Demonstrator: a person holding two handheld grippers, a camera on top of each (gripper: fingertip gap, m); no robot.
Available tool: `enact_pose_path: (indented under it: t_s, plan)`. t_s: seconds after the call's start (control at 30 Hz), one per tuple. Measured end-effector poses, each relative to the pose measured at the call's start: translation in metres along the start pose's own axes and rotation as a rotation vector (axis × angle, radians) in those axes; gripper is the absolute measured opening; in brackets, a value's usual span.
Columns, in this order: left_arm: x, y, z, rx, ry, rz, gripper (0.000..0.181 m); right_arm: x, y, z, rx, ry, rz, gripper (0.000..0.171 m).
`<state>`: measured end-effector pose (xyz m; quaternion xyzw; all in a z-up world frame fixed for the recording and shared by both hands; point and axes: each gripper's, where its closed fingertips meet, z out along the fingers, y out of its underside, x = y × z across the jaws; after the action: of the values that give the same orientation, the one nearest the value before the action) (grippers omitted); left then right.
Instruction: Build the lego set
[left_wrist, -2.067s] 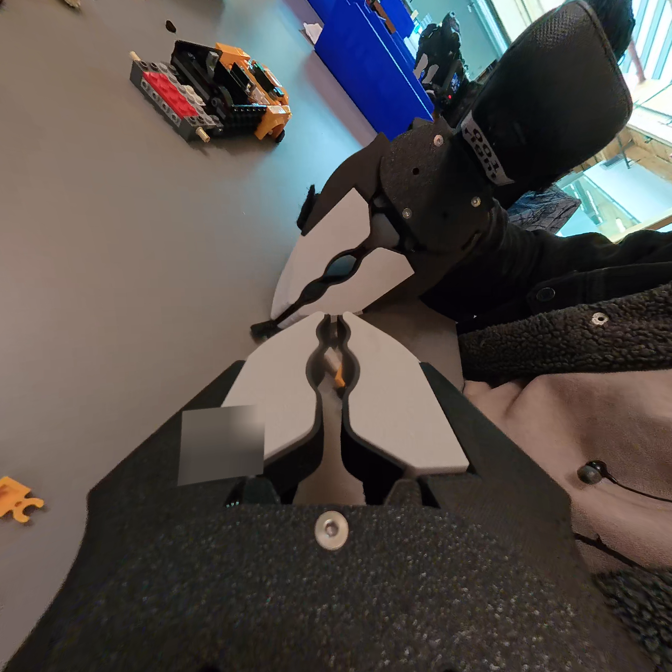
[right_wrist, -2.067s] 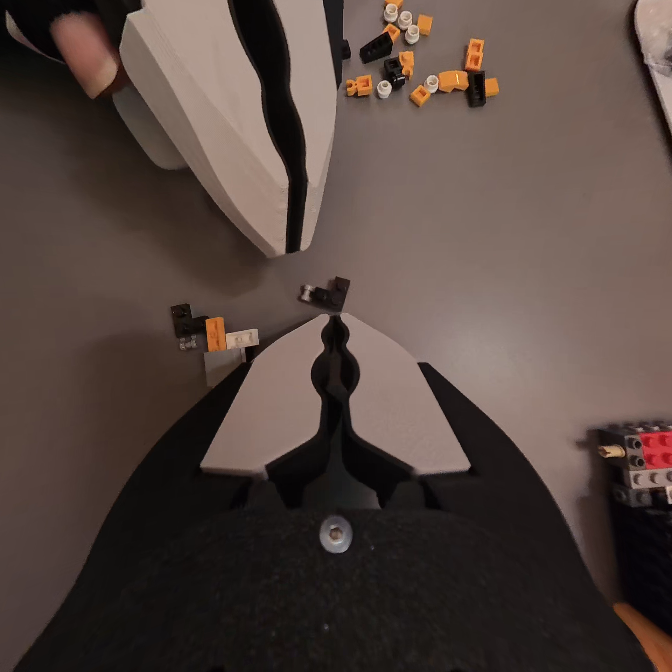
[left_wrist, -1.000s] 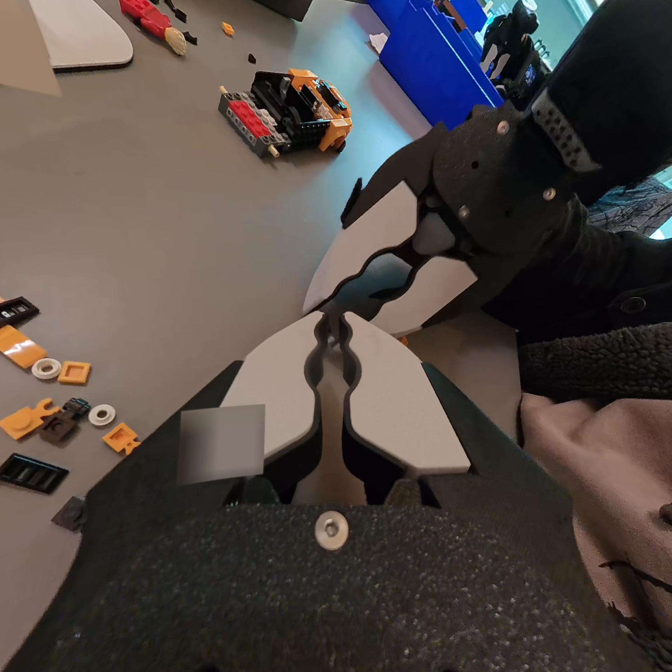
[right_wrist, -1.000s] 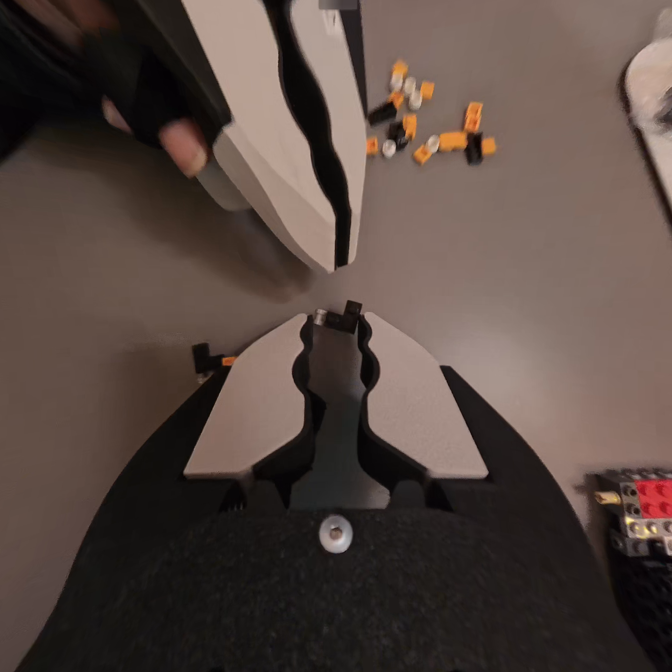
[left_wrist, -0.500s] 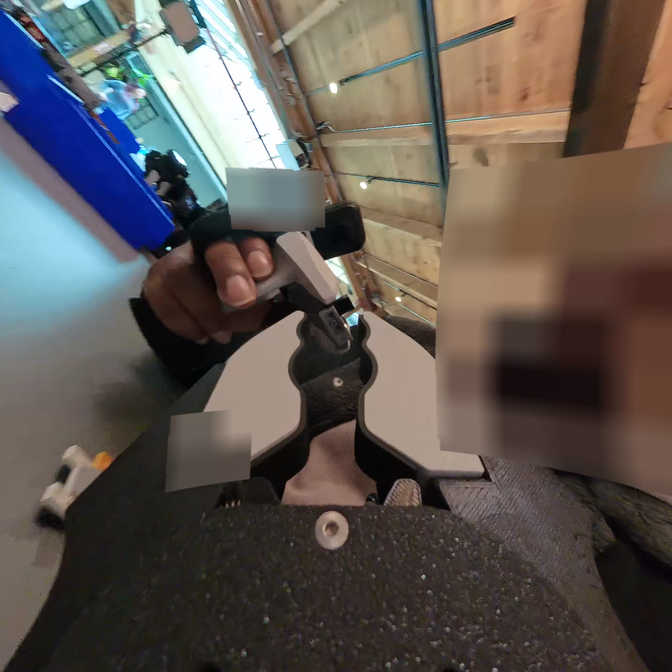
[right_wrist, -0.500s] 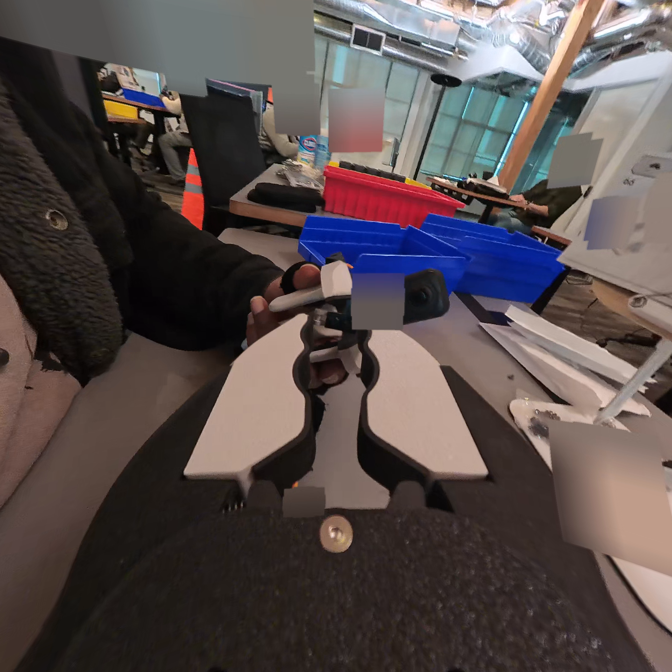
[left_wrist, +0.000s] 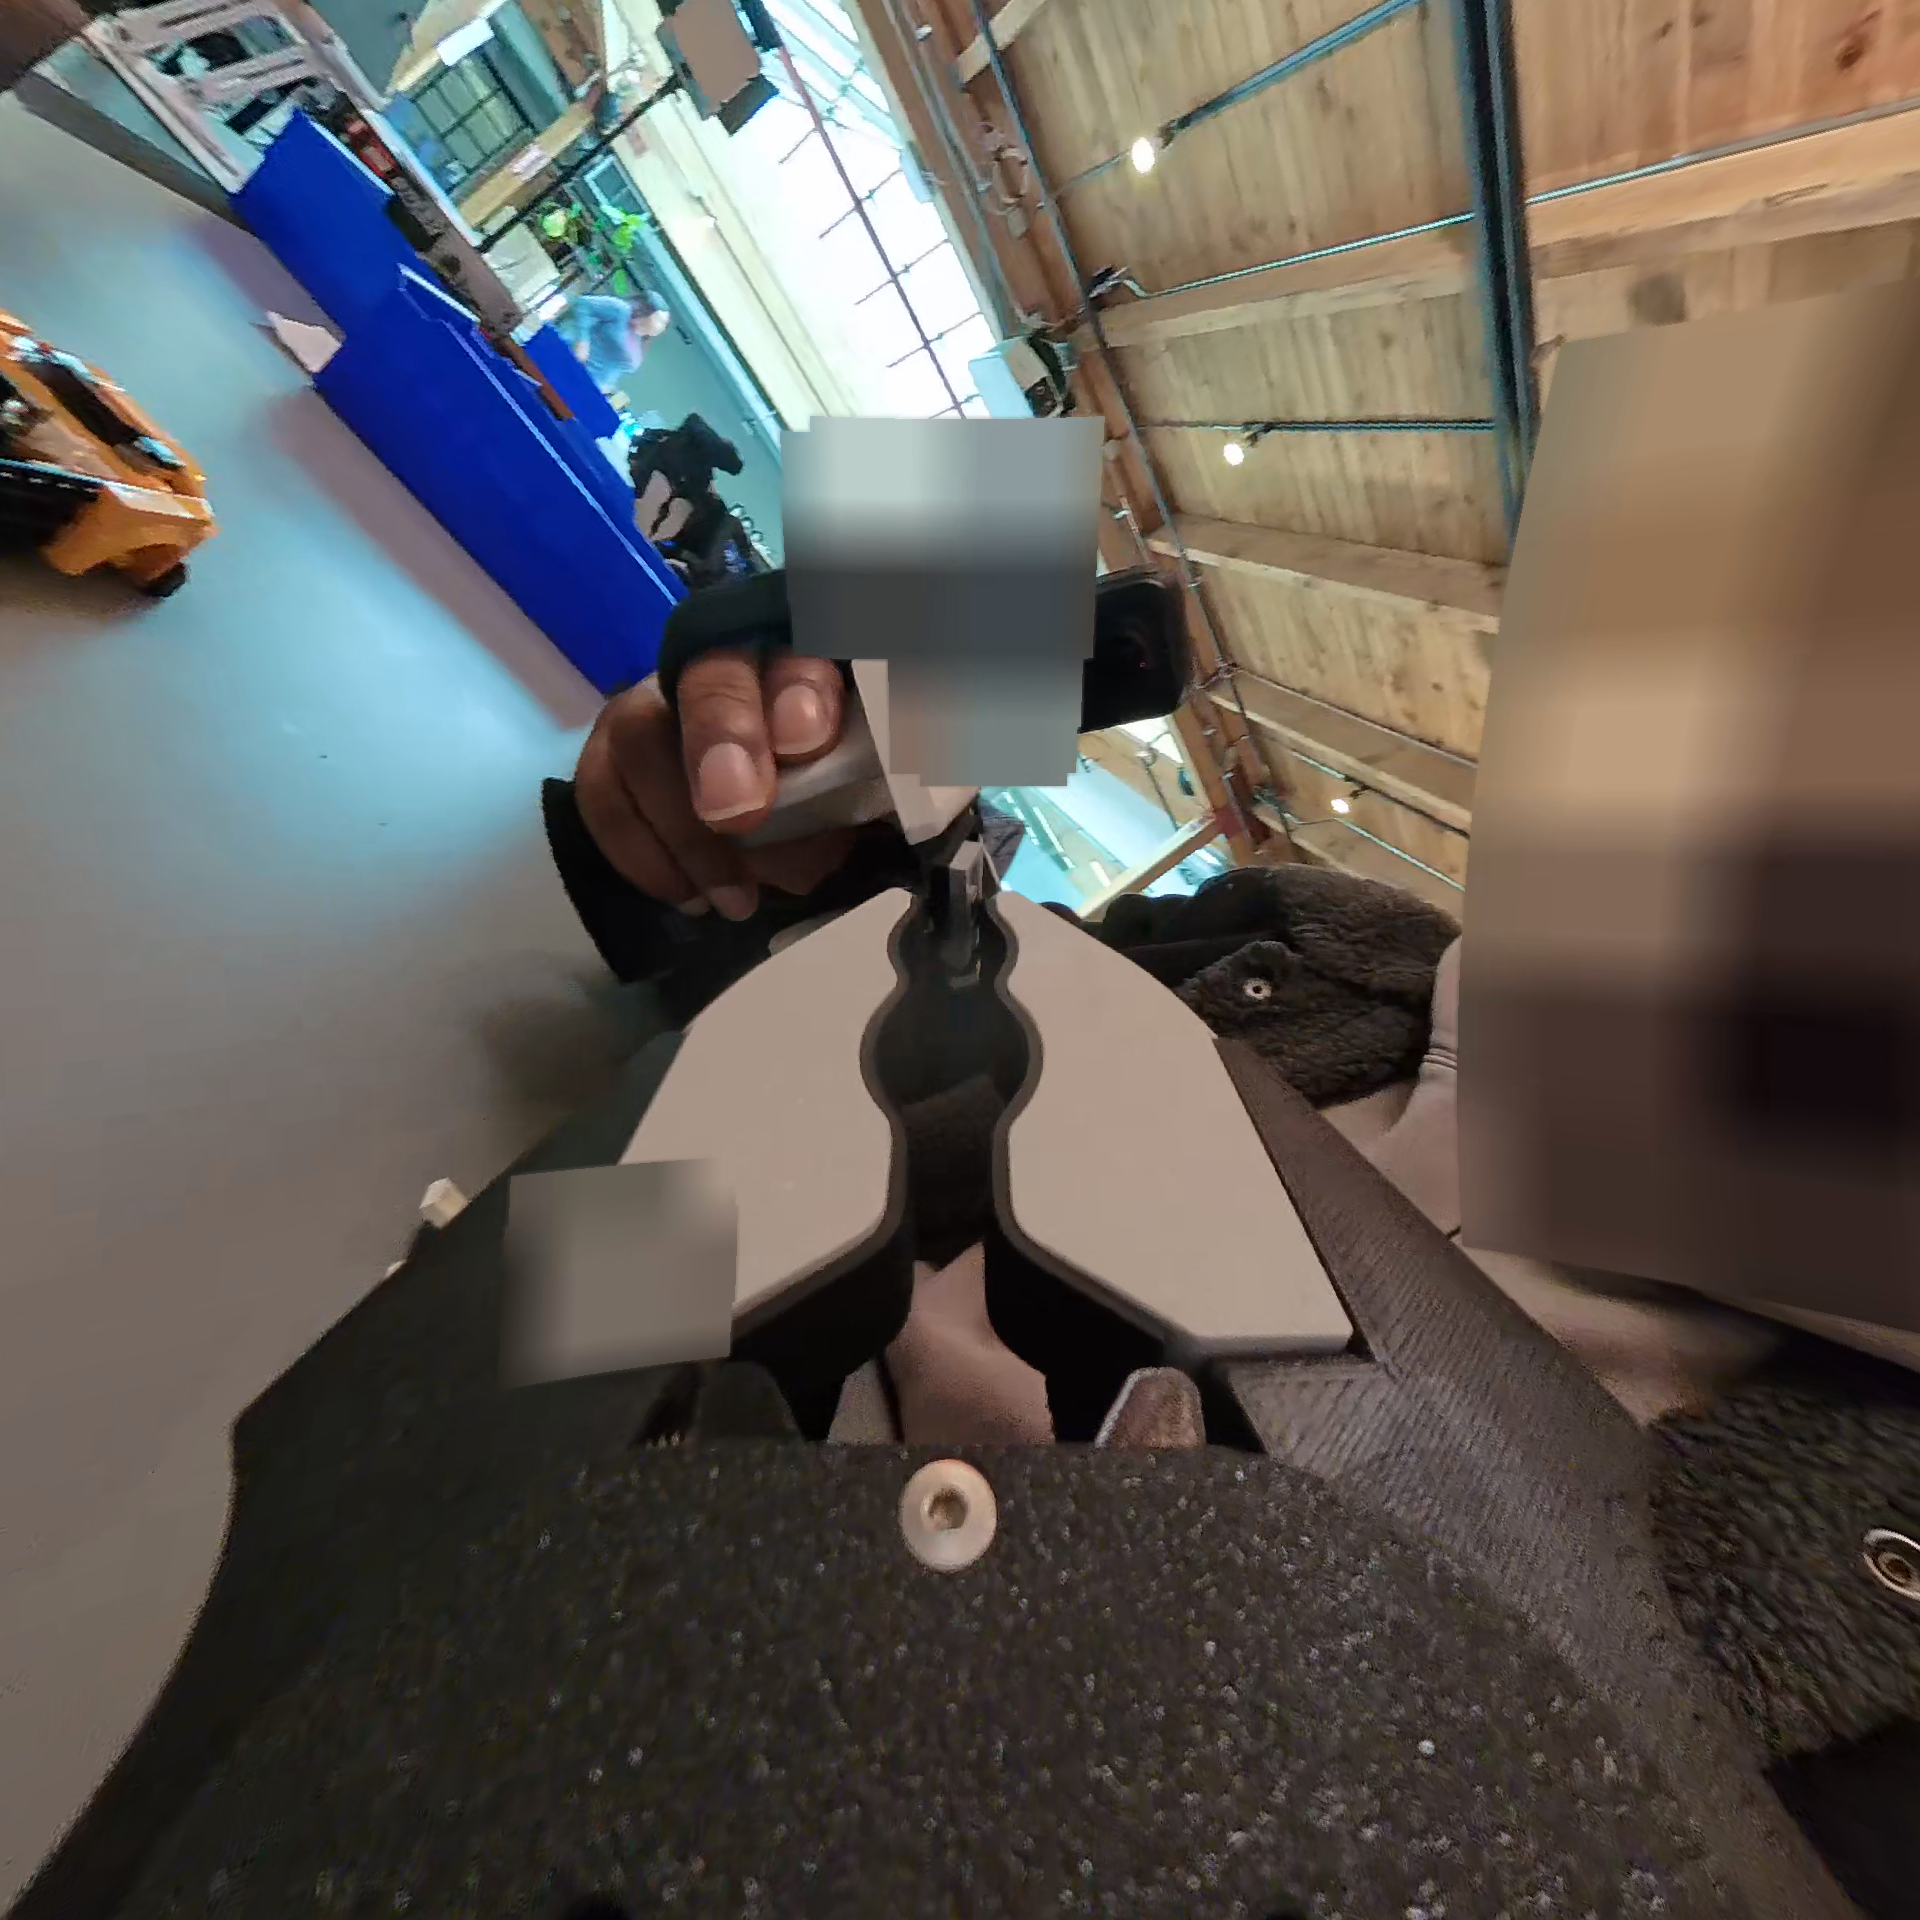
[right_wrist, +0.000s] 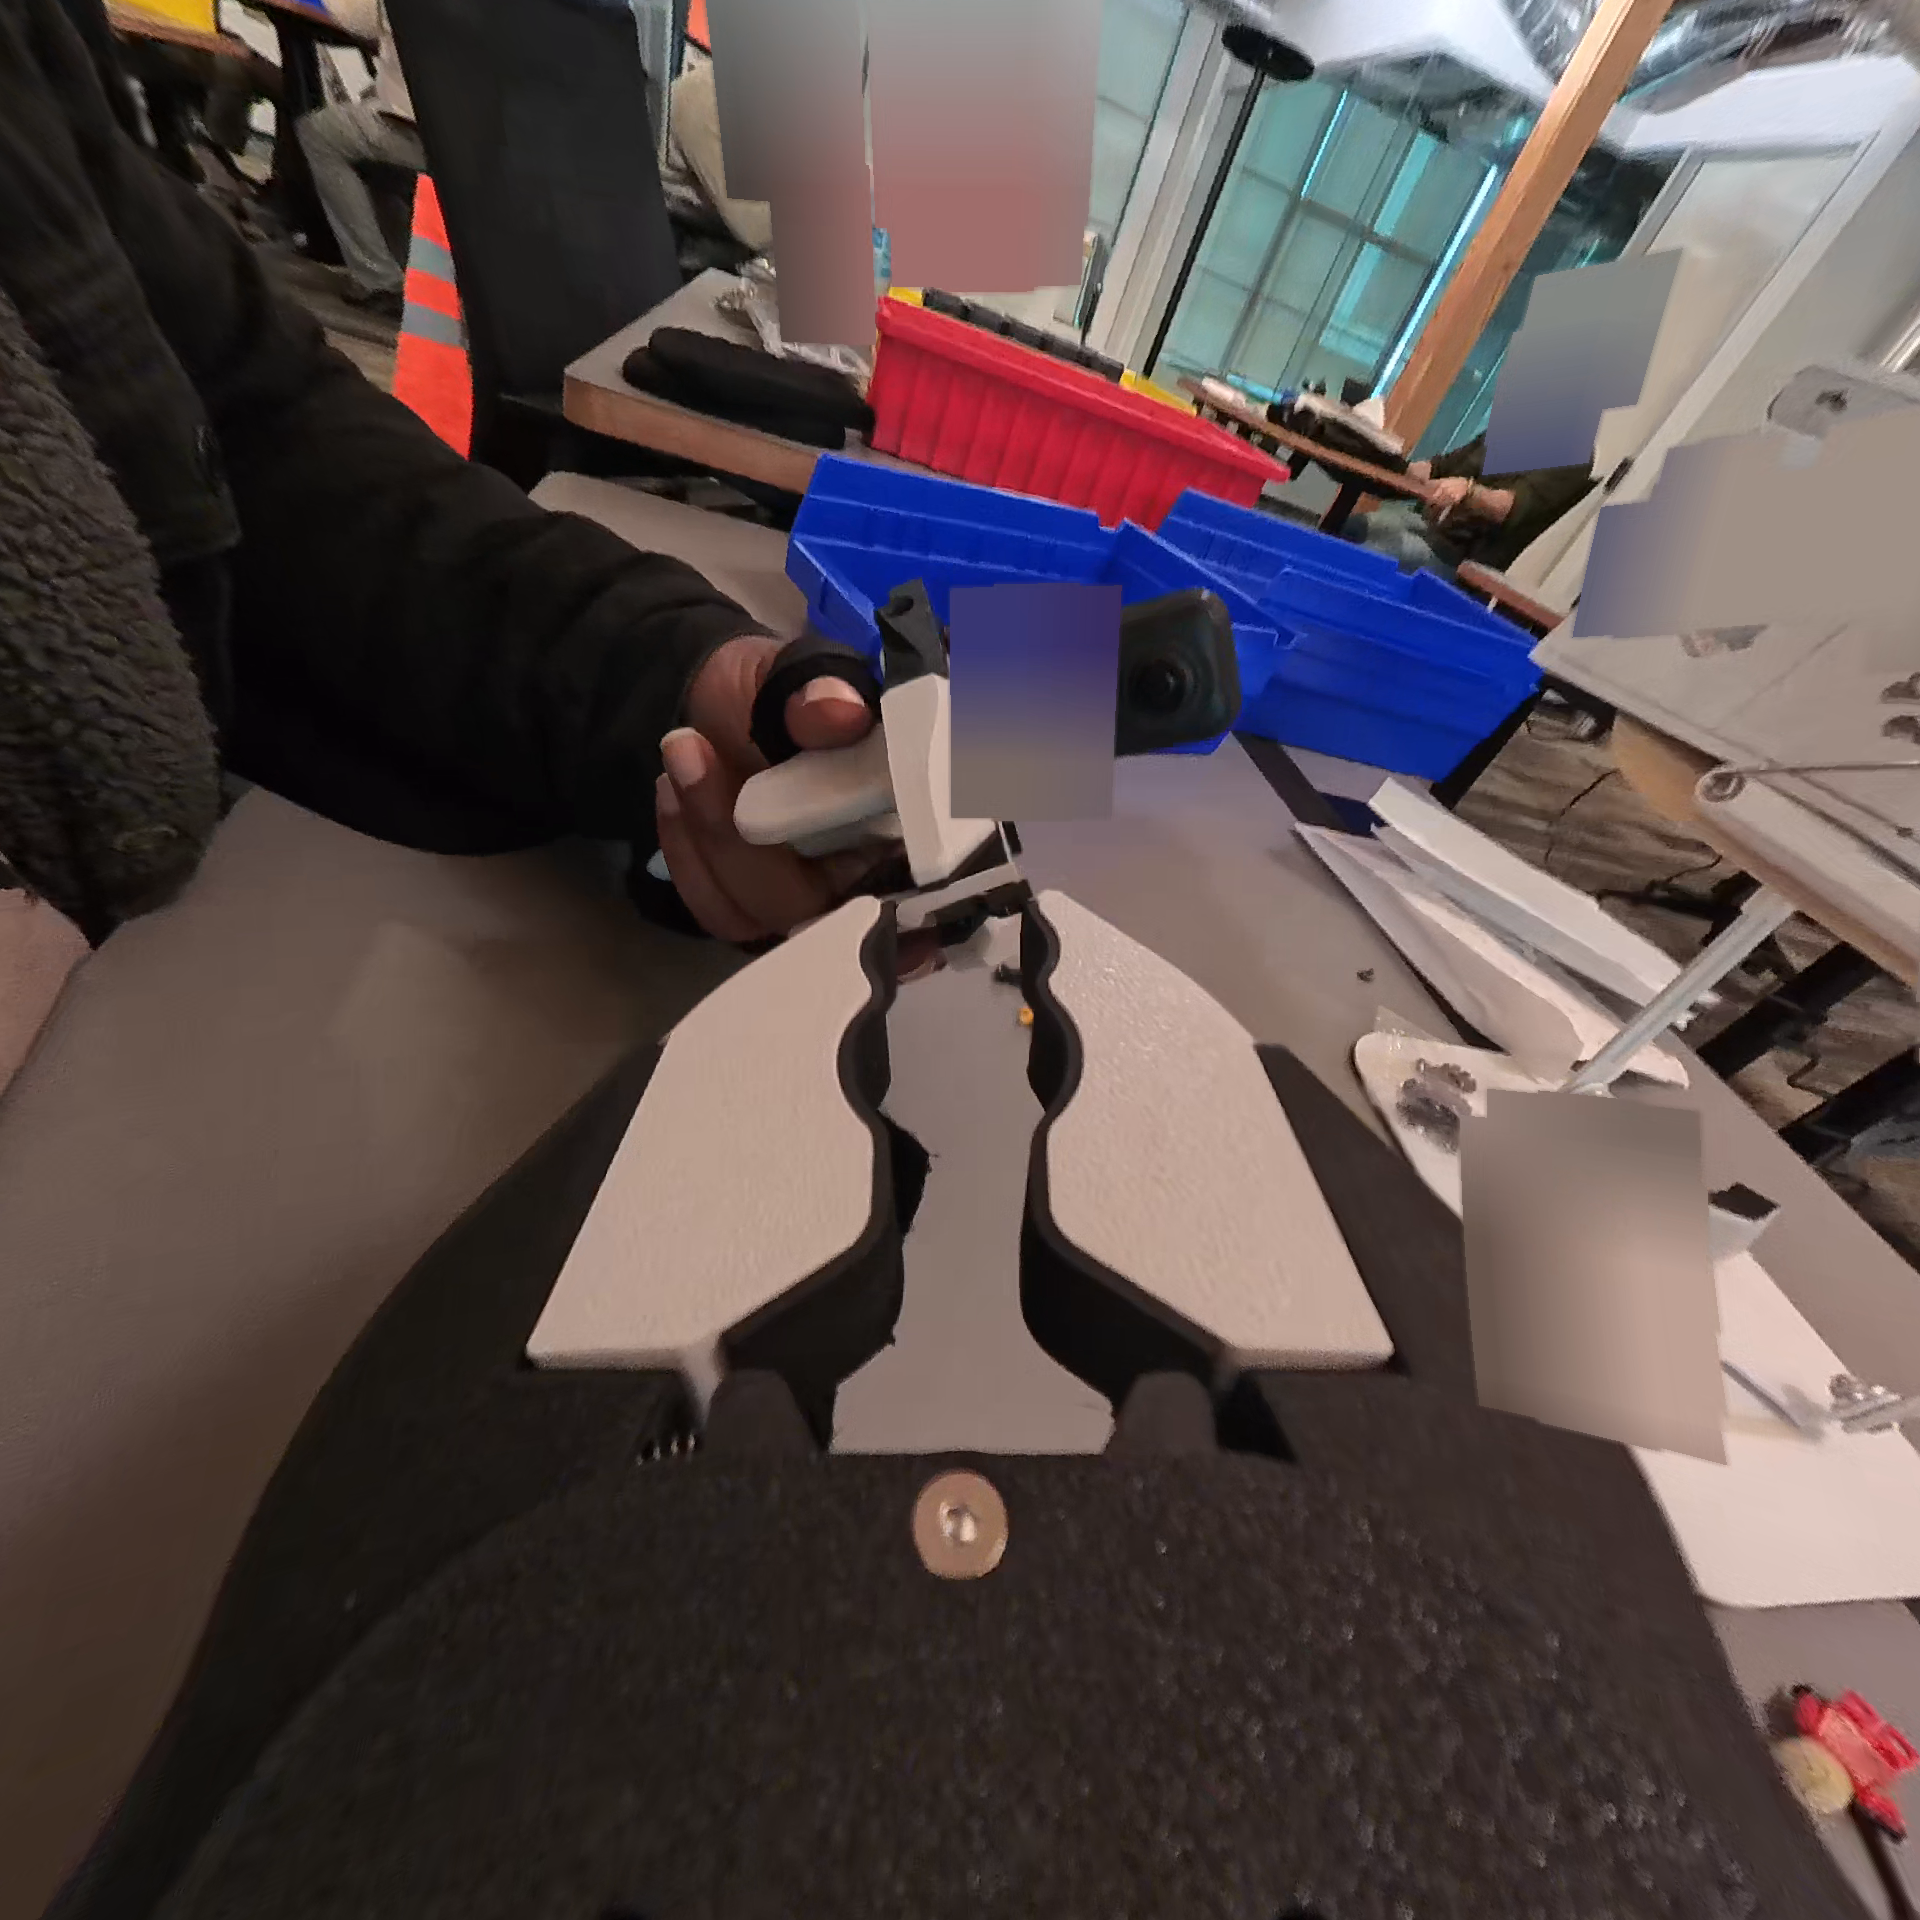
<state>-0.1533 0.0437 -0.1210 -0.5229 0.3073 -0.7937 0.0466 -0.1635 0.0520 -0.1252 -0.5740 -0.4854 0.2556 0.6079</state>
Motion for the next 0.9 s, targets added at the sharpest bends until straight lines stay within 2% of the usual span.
enact_pose_path:
  t_s: [0.03,0.3,0.43,0.57,0.73,0.8,0.9]
  plan:
    - [-0.004,0.000,0.000,-0.003,-0.026,0.002,0.009,0.001,0.004,0.000,-0.026,-0.007,0.019,0.022]
    - [-0.043,0.018,-0.004,-0.134,-0.321,0.084,0.008,0.002,0.044,-0.013,-0.239,-0.141,0.451,0.022]
    - [-0.052,0.032,0.001,-0.218,-0.387,0.137,0.008,-0.013,0.055,-0.016,-0.281,-0.230,0.671,0.018]
    - [-0.058,0.044,0.005,-0.292,-0.439,0.189,0.008,-0.020,0.058,-0.019,-0.269,-0.265,0.783,0.009]
    - [-0.065,0.051,0.005,-0.332,-0.469,0.219,0.008,-0.024,0.067,-0.021,-0.284,-0.273,0.883,0.007]
    - [-0.070,0.051,0.000,-0.384,-0.519,0.299,0.010,-0.022,0.075,-0.023,-0.317,-0.265,0.922,0.007]
    - [-0.085,0.057,-0.018,-0.544,-0.651,0.504,0.027,-0.026,0.088,-0.025,-0.375,-0.273,0.976,0.007]
